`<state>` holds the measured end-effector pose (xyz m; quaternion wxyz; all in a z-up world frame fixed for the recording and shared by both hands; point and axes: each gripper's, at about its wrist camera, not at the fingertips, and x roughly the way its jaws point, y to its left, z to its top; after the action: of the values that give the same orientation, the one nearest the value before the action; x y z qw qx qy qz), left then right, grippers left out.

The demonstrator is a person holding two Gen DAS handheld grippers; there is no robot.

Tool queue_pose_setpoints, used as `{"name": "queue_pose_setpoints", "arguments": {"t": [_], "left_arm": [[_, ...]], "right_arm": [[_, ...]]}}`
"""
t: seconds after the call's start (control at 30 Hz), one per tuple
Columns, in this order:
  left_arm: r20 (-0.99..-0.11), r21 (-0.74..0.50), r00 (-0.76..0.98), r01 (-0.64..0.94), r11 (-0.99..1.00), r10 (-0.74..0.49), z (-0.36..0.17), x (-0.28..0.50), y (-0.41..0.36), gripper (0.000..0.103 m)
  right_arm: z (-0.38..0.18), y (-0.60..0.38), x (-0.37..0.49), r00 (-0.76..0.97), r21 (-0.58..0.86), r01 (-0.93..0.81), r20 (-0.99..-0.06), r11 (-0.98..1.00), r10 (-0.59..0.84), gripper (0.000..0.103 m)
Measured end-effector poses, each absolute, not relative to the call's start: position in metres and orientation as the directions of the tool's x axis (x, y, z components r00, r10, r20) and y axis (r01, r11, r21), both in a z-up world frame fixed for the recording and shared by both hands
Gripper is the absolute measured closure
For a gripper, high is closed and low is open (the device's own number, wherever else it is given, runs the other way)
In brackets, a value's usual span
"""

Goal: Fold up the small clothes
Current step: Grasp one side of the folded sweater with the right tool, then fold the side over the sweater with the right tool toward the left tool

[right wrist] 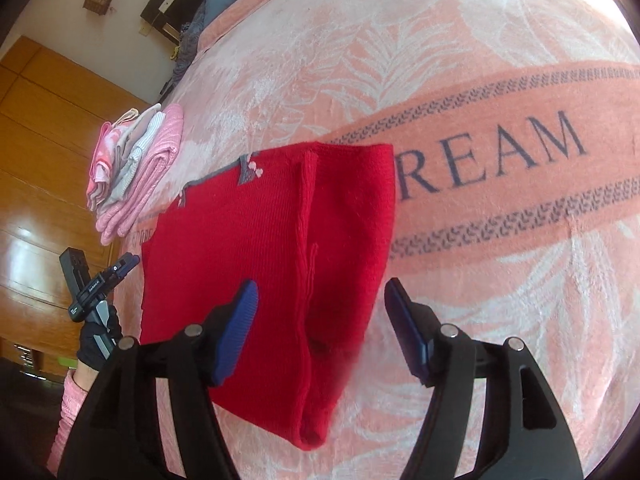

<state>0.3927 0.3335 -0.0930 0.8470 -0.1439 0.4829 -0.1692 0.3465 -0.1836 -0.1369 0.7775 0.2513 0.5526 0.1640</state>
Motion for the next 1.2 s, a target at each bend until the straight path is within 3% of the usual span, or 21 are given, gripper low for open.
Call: {"name": "queue_pose_setpoints", "arguments": {"t": [0.23, 0.67, 0.77, 0.8, 0.9, 1.2], "left_arm": [[-0.792, -0.395, 0.426, 0.190, 0.899, -0.437, -0.104, 0.373, 0.309, 0.023], [-0.784, -0.433, 0.420, 0.159, 0.888, -0.457, -0.121, 0.381, 0.317, 0.022], [-0.774, -0.461, 0.413, 0.152, 0.874, -0.480, -0.124, 0.383, 0.321, 0.022], [-0.773, -0.464, 0.410, 0.153, 0.872, -0.484, -0.123, 0.382, 0.322, 0.022], [-0.771, -0.466, 0.406, 0.166, 0.869, -0.491, -0.125, 0.383, 0.322, 0.022], [-0.772, -0.448, 0.410, 0.192, 0.873, -0.486, -0.128, 0.382, 0.317, 0.018]], "right_arm": [[-0.171, -0.183, 0.331, 0.275, 0.621, 0.005, -0.754, 0.783, 0.596, 0.037], [-0.182, -0.165, 0.342, 0.305, 0.745, -0.089, -0.611, 0.661, 0.730, 0.042], [-0.182, -0.161, 0.345, 0.313, 0.718, -0.089, -0.638, 0.690, 0.704, 0.052], [-0.183, -0.163, 0.345, 0.319, 0.718, -0.077, -0.640, 0.692, 0.699, 0.062], [-0.190, -0.172, 0.343, 0.328, 0.725, -0.050, -0.638, 0.687, 0.697, 0.076], [-0.188, -0.171, 0.341, 0.340, 0.707, -0.059, -0.650, 0.705, 0.680, 0.078]]}}
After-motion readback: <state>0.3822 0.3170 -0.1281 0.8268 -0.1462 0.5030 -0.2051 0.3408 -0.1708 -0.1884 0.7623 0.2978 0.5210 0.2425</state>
